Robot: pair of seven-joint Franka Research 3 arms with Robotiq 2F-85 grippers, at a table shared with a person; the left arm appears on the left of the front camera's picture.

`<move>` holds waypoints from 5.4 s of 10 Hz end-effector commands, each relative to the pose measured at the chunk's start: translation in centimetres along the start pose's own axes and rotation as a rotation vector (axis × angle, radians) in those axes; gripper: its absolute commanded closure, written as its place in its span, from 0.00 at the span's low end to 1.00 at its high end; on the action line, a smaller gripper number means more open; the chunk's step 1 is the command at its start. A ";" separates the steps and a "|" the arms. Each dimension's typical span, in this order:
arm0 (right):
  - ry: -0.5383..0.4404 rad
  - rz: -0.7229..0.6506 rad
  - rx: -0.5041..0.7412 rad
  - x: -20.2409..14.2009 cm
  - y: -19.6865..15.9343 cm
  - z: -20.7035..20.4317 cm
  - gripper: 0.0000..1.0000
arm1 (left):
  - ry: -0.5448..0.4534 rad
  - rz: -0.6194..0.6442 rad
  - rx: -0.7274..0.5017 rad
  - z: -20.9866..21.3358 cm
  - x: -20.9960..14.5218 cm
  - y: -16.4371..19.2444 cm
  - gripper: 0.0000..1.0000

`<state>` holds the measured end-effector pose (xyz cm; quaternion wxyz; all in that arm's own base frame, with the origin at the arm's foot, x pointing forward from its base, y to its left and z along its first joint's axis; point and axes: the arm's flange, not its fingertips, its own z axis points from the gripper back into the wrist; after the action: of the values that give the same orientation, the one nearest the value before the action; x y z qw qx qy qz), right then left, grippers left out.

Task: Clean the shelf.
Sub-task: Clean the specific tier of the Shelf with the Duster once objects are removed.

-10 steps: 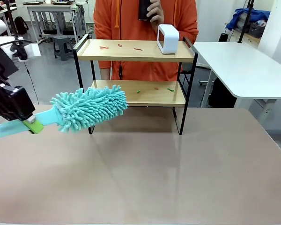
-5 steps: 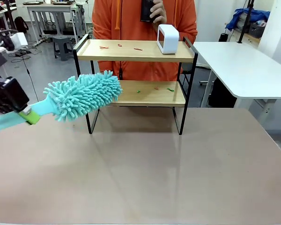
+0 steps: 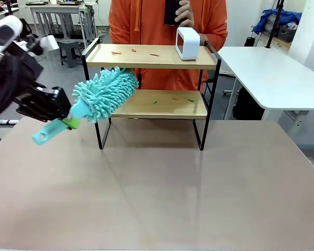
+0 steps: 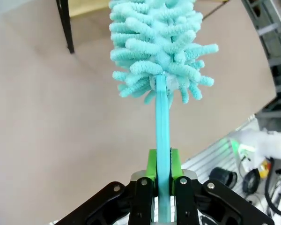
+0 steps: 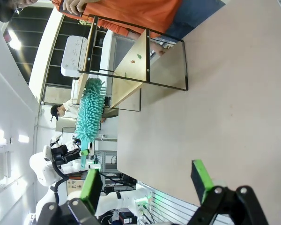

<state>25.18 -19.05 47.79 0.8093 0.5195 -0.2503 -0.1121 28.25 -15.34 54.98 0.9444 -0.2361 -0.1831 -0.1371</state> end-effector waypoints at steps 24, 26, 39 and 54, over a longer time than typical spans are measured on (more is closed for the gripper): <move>-0.013 0.025 0.020 0.3 0.1 -0.1 0.00 | 0.168 -0.227 0.052 -18.4 9.6 -13.0 0.88; -0.013 0.025 0.020 0.3 0.1 -0.1 0.00 | 0.233 -0.303 0.007 -16.1 7.7 -12.4 0.88; -0.013 0.025 0.020 0.3 0.1 -0.1 0.00 | 0.447 -0.456 -0.118 -2.2 -0.4 -6.6 0.88; -0.013 0.025 0.020 0.3 0.1 -0.1 0.00 | -0.375 0.297 -0.222 21.3 -15.1 16.4 0.88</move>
<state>25.24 -19.03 47.72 0.8095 0.5196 -0.2493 -0.1121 16.54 12.33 59.17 0.8711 -0.3849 -0.2951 0.0772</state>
